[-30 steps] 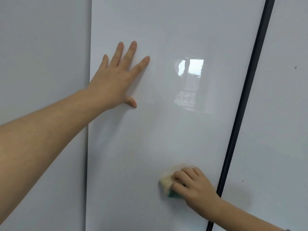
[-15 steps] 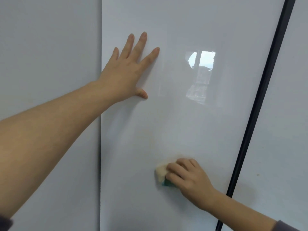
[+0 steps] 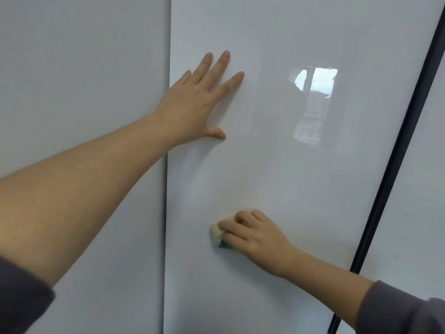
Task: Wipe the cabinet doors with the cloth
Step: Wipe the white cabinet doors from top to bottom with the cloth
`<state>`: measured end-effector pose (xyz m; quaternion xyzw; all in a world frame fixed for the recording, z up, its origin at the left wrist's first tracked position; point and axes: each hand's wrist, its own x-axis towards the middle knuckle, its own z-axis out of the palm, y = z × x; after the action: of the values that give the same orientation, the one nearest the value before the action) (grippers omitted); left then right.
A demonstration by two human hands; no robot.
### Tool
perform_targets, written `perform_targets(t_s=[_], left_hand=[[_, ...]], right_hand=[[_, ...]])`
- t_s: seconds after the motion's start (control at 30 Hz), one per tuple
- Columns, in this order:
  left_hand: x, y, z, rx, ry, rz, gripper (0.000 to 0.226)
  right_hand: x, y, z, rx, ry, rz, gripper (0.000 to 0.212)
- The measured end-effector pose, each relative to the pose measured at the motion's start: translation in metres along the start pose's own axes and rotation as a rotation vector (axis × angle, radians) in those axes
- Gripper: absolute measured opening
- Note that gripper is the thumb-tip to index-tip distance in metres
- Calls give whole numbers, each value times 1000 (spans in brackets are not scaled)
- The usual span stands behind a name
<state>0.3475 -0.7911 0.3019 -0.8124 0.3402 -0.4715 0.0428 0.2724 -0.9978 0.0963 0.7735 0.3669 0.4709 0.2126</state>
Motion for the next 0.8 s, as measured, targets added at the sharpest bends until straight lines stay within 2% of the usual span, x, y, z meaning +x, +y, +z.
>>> perform_targets(t_s=[0.17, 0.23, 0.3, 0.37, 0.47, 0.57, 0.63, 0.7, 0.8], left_hand=[[-22, -4, 15, -69, 11, -76, 111], [-27, -8, 21, -73, 22, -83, 109], [-28, -11, 23, -77, 28, -84, 108], [-28, -12, 24, -90, 27, -80, 108], [-28, -11, 26, -100, 34, -86, 108], [-28, -12, 23, -104, 55, -80, 104], [-29, -15, 21, -105, 73, -71, 98], [-29, -18, 20, -111, 80, -65, 94], [-29, -19, 20, -92, 62, -56, 95]], right_hand=[[64, 24, -6, -28, 307, 316, 25], [51, 1, 11, -6, 266, 254, 24], [22, -28, 30, 53, 123, 52, 22], [8, -39, 40, 66, 25, -66, 19], [44, -23, 37, 50, 53, 5, 18], [97, -2, 26, 23, 254, 187, 36], [111, -3, 29, 16, 329, 264, 38], [101, -18, 41, 22, 307, 247, 28], [68, -45, 57, 54, 157, 45, 19]])
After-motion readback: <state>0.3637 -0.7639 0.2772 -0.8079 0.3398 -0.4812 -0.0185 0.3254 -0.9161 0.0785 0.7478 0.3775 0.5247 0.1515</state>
